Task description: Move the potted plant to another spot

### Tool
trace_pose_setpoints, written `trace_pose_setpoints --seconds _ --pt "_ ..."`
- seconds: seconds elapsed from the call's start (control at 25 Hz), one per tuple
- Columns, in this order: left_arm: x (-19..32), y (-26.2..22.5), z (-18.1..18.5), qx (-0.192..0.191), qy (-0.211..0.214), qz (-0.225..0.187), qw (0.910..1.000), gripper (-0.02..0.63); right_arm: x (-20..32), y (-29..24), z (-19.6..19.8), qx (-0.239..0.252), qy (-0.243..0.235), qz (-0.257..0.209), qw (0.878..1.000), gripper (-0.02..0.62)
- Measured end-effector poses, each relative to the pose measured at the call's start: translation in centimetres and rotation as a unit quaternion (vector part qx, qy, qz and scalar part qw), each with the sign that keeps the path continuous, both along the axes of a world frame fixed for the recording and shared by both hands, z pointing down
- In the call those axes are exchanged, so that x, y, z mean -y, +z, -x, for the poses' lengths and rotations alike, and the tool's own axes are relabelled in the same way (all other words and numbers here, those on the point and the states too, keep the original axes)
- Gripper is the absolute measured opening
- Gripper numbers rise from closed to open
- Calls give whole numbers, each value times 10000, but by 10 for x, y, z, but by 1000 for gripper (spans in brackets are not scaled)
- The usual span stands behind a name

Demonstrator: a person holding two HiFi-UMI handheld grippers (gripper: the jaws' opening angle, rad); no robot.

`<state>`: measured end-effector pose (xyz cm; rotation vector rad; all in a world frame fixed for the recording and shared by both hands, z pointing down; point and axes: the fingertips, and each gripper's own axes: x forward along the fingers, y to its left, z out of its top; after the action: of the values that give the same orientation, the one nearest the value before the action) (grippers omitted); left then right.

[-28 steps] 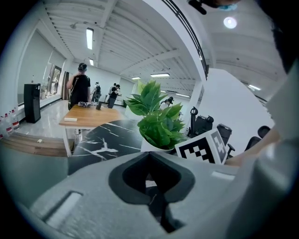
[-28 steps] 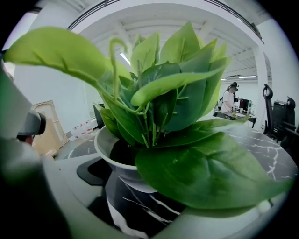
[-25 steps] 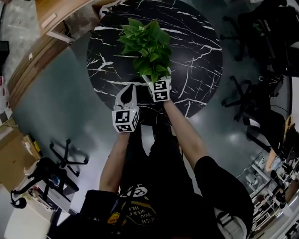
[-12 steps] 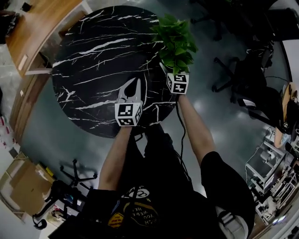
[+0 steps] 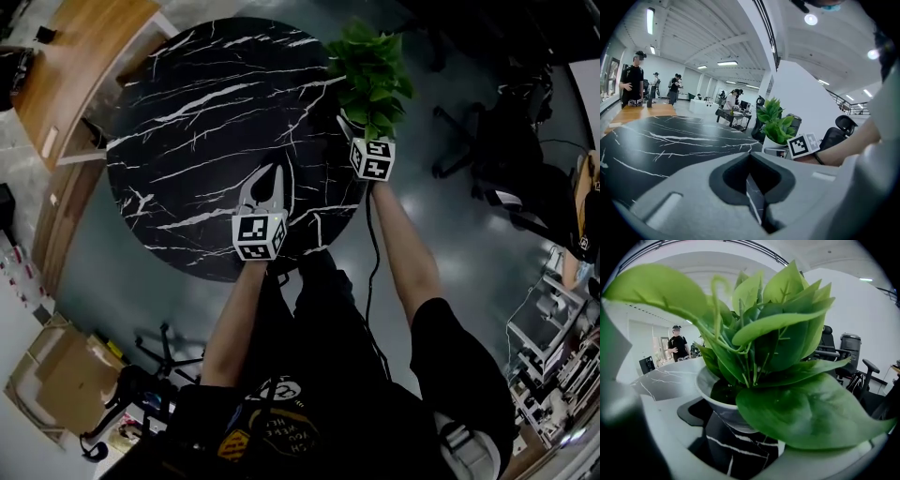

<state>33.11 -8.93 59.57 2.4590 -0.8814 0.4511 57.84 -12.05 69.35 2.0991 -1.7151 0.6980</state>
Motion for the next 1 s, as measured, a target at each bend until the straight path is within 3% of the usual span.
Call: trace_pose_setpoints --seconds 0.24,0.48,0.76,1.0 --pt "35 7 65 104 -719 -47 9973 3 86 -2 20 -55 -343 -152 9993 480" --pt "74 -3 161 165 -1592 -281 9867 3 198 -2 93 -144 -1144 -250 9930 480" --pt "99 -1 270 262 -2310 -409 9717 3 274 0 236 -35 -1984 -265 9798 480" --pt "101 4 347 248 -2658 -384 9629 3 286 -2 403 11 -3077 -291 9510 479"
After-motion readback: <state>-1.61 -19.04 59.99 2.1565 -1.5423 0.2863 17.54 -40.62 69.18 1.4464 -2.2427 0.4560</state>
